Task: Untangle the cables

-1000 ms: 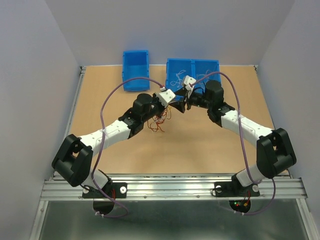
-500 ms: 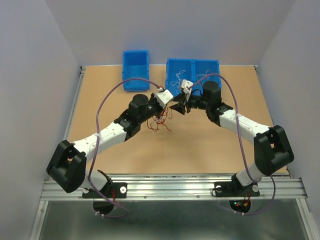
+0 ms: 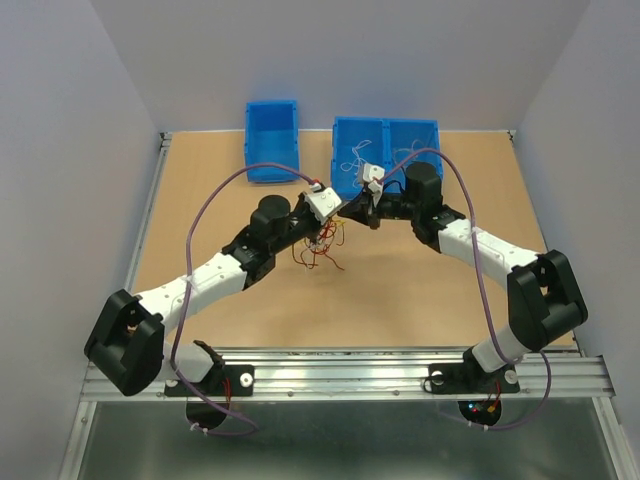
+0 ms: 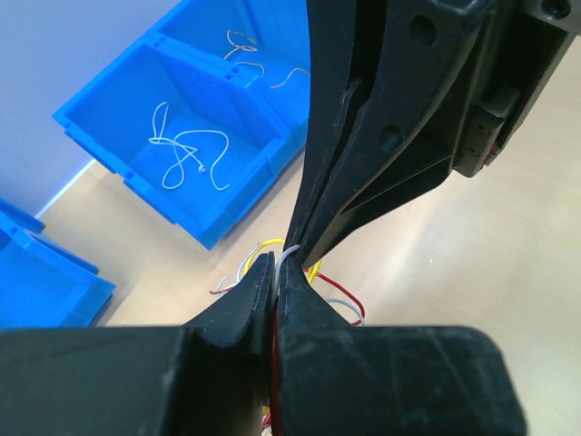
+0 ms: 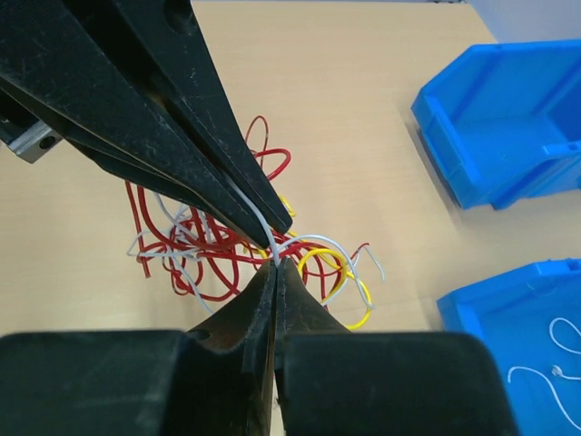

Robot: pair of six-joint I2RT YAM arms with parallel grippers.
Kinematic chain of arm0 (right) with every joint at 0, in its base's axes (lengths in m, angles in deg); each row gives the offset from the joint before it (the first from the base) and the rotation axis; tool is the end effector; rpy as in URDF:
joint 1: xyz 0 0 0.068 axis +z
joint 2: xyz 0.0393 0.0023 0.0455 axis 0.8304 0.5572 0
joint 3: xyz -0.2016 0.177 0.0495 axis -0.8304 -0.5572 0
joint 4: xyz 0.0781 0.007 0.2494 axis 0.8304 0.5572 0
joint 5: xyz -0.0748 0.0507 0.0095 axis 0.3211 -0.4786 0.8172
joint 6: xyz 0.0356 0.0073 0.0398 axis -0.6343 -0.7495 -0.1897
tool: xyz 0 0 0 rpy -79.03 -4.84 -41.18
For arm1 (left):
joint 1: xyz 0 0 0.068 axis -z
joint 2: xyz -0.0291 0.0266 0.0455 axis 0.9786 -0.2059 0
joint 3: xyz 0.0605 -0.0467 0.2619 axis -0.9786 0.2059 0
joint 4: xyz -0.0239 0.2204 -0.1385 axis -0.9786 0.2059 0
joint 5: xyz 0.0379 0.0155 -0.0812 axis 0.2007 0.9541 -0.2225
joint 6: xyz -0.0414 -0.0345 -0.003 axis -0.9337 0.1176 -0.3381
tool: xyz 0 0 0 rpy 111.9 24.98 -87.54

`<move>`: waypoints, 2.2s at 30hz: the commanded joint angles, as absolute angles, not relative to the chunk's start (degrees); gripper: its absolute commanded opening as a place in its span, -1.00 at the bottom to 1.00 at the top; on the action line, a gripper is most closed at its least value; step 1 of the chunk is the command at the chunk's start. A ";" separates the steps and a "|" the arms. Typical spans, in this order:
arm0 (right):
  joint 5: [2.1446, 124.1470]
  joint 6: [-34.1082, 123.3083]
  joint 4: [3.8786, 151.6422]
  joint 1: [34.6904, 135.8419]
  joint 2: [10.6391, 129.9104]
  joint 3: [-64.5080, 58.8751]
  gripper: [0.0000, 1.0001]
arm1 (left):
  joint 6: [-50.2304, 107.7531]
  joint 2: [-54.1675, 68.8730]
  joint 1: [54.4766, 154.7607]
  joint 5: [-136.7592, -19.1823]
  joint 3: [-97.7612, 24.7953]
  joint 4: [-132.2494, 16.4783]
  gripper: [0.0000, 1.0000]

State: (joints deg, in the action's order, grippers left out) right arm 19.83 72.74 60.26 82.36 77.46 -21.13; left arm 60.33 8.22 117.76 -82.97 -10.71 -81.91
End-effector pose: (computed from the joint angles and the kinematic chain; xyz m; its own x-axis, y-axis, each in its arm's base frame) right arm 0.2986 0.1779 0.2795 0.1444 -0.1844 -0.9722 -0.9681 0.1772 -0.1774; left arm 0.2278 -0.1994 0.3014 0.2472 0.2273 -0.9419 0.7587 0.5593 0.3341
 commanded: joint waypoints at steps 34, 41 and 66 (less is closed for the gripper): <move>38.52 41.40 30.41 81.89 60.32 -30.45 -0.99 | 62.13 9.02 117.67 -85.69 -8.61 -90.59 0.01; 45.82 36.65 28.30 81.98 49.86 -35.81 -0.99 | 63.01 6.82 117.67 -88.85 -9.14 -90.23 0.01; 49.26 30.94 25.66 81.98 39.99 -40.13 -0.99 | 71.19 5.51 118.02 -114.80 -7.99 -84.26 0.40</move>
